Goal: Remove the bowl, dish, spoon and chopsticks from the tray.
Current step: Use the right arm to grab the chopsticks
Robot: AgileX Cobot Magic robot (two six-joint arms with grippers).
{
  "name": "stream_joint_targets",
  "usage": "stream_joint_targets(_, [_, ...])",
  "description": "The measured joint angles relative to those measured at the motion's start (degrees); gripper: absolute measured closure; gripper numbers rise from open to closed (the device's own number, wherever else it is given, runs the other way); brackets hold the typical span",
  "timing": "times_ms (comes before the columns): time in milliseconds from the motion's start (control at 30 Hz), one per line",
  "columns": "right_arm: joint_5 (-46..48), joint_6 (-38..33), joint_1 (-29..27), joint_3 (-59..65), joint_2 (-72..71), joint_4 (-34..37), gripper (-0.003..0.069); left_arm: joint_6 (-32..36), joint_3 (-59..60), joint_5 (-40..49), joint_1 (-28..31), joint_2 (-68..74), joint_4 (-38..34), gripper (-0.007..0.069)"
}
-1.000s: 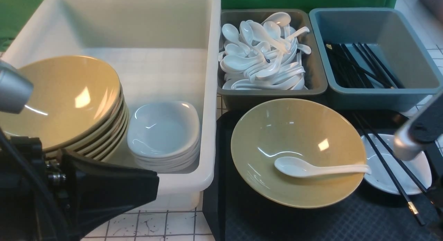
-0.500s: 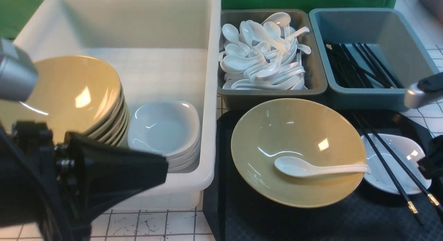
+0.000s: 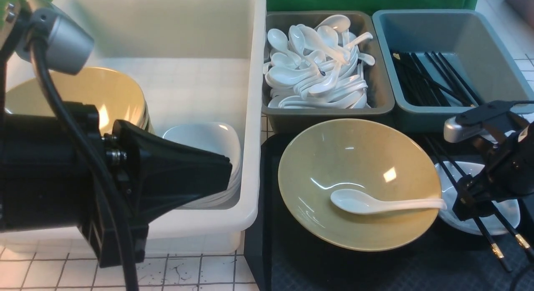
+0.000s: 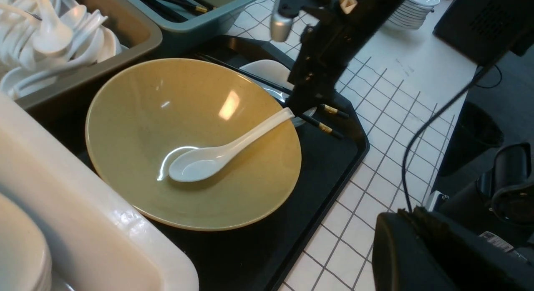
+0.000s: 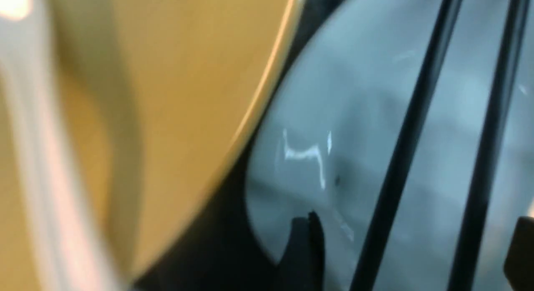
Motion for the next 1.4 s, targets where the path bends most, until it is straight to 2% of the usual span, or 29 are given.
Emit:
stream_joint_targets(500, [-6.3, 0.0, 0.0, -0.1, 6.0, -3.1, 0.0116, 0.5, 0.0, 0.5, 0.0, 0.0, 0.0, 0.0625])
stream_joint_targets(667, [-6.0, 0.0, 0.0, -0.2, 6.2, -3.1, 0.0231, 0.5, 0.0, 0.7, 0.0, 0.0, 0.0, 0.0625])
stream_joint_targets(867, [-3.6, -1.1, 0.0, -0.3, 6.2, -3.2, 0.0479, 0.5, 0.0, 0.8, 0.0, 0.0, 0.0, 0.0625])
stream_joint_targets(900, [-2.8, -1.5, 0.0, -0.4, 6.2, -3.3, 0.0546, 0.5, 0.0, 1.0, 0.0, 0.0, 0.0, 0.0625])
stream_joint_targets(933, [-2.4, -1.5, 0.0, -0.4, 6.2, -3.3, 0.0566, 0.5, 0.0, 1.2, 0.0, 0.0, 0.0, 0.0625])
stream_joint_targets(1167, [2.4, -1.5, 0.0, -0.4, 3.0, -3.6, 0.0566, 0.5, 0.0, 2.2, 0.0, 0.0, 0.0, 0.0625])
stream_joint_targets(1400, [17.6, 0.3, 0.0, -0.4, -7.7, -3.7, 0.0566, 0.5, 0.0, 2.2, 0.0, 0.0, 0.0, 0.0625])
